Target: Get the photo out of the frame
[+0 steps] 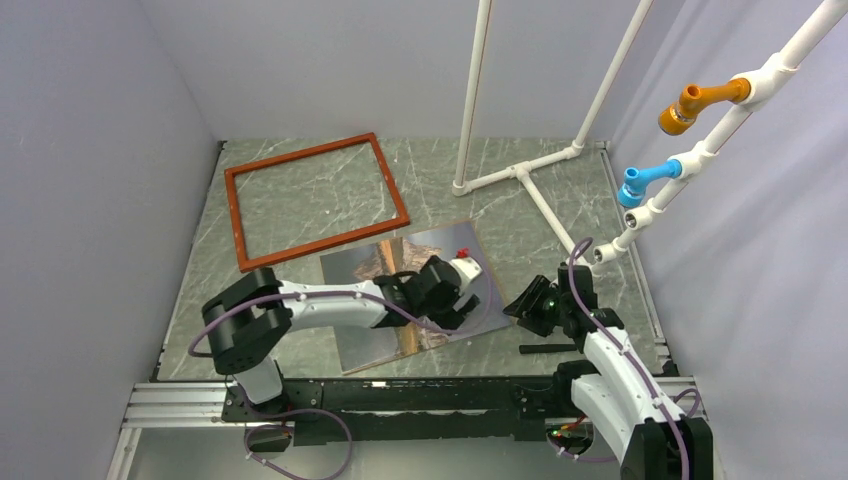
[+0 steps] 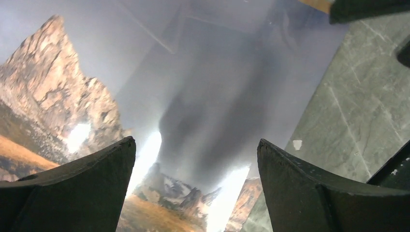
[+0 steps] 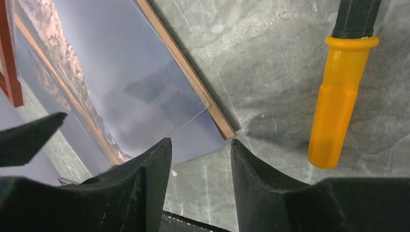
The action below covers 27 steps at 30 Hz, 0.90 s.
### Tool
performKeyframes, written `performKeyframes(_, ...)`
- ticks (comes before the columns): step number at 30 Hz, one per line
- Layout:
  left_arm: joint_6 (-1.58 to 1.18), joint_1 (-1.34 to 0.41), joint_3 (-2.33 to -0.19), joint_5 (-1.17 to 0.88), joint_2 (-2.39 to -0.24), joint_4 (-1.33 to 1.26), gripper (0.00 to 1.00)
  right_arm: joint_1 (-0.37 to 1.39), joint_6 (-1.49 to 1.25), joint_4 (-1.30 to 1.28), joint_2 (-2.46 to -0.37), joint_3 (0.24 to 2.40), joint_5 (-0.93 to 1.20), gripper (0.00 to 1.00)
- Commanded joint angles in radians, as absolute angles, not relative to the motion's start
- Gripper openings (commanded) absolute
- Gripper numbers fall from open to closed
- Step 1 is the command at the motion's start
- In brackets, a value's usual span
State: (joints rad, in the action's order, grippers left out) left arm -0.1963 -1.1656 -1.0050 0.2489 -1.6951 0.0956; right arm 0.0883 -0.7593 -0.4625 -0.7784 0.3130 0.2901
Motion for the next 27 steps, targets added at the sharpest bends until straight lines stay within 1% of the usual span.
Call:
performKeyframes(1,-0.293,-1.075,-0.944,0.075,-1.596,0.078,0.97,0.086,-0.742,-0.433,-0.802,0.293,0.335,0.5)
performKeyframes(5,-0.346,-0.98,-0.901,0.01,-1.602,0.061,0.96,0.085,-0.747,-0.394,-0.829,0.275,0.364,0.49)
performKeyframes(8,-0.37,-0.942,-0.889,-0.029,-1.62,0.057,0.96,0.086,-0.744,-0.379,-0.83,0.27,0.372,0.49)
performKeyframes(18,-0.431,-0.93,-0.862,-0.009,-1.657,0.062,0.94,0.085,-0.775,-0.341,-0.823,0.259,0.421,0.48)
performKeyframes(24,-0.434,-0.927,-0.857,-0.012,-1.676,0.055,0.94,0.085,-0.789,-0.346,-0.775,0.255,0.398,0.48)
performKeyframes(27,-0.436,-0.927,-0.852,-0.017,-1.68,0.052,0.94,0.084,-0.812,-0.333,-0.753,0.248,0.394,0.42)
